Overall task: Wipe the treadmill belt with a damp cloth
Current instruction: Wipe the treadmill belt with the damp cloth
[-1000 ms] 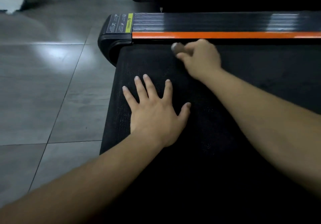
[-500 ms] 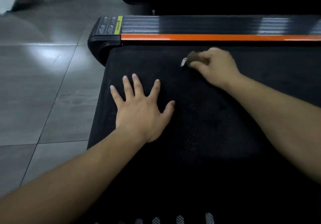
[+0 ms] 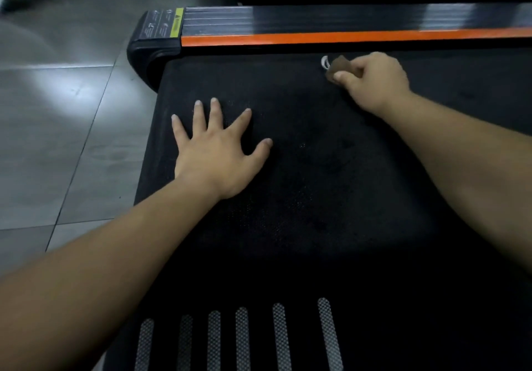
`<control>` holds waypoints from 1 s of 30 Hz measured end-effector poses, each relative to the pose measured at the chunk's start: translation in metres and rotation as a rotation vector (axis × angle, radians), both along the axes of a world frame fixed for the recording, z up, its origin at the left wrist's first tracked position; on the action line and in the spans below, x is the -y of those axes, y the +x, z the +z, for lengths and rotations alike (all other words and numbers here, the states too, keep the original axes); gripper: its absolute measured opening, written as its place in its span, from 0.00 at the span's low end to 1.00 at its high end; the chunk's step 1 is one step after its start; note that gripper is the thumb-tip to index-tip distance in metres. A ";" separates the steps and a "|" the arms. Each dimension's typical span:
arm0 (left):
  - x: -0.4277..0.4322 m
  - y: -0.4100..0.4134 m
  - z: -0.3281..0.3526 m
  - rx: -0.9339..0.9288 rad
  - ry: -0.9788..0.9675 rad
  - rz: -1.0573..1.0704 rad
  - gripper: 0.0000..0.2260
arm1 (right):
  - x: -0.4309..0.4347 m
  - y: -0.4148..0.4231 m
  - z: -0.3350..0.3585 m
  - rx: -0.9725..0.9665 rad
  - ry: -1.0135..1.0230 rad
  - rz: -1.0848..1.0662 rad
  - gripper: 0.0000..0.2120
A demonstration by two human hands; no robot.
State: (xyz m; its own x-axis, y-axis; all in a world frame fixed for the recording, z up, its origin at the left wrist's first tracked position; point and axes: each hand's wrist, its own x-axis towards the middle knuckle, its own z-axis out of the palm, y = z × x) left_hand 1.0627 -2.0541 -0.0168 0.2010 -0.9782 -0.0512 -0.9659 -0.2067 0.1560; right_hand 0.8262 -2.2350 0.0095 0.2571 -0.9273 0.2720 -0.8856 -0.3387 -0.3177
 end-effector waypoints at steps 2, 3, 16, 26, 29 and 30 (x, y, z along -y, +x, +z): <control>0.001 0.000 0.000 0.001 -0.002 0.000 0.33 | -0.018 0.004 -0.003 0.010 -0.009 0.061 0.15; 0.001 -0.001 0.001 -0.006 -0.002 -0.002 0.33 | -0.035 0.004 -0.005 0.000 -0.005 0.145 0.14; -0.052 -0.059 0.008 -0.094 0.112 -0.127 0.33 | -0.133 -0.020 -0.011 -0.011 0.031 0.357 0.12; -0.062 -0.068 0.001 0.083 0.074 -0.140 0.34 | -0.153 -0.042 -0.013 0.006 -0.026 0.214 0.13; -0.063 -0.067 0.004 0.073 0.078 -0.136 0.34 | -0.196 -0.054 -0.011 0.001 0.008 0.361 0.14; -0.063 -0.066 0.004 0.071 0.078 -0.132 0.33 | -0.190 -0.057 -0.008 -0.034 -0.011 0.362 0.14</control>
State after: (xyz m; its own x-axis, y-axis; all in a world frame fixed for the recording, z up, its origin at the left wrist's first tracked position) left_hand 0.9964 -1.9915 -0.0125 0.0772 -0.9899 -0.1187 -0.9934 -0.0865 0.0750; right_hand 0.7694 -2.0448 0.0016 0.5773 -0.7714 0.2676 -0.7175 -0.6357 -0.2847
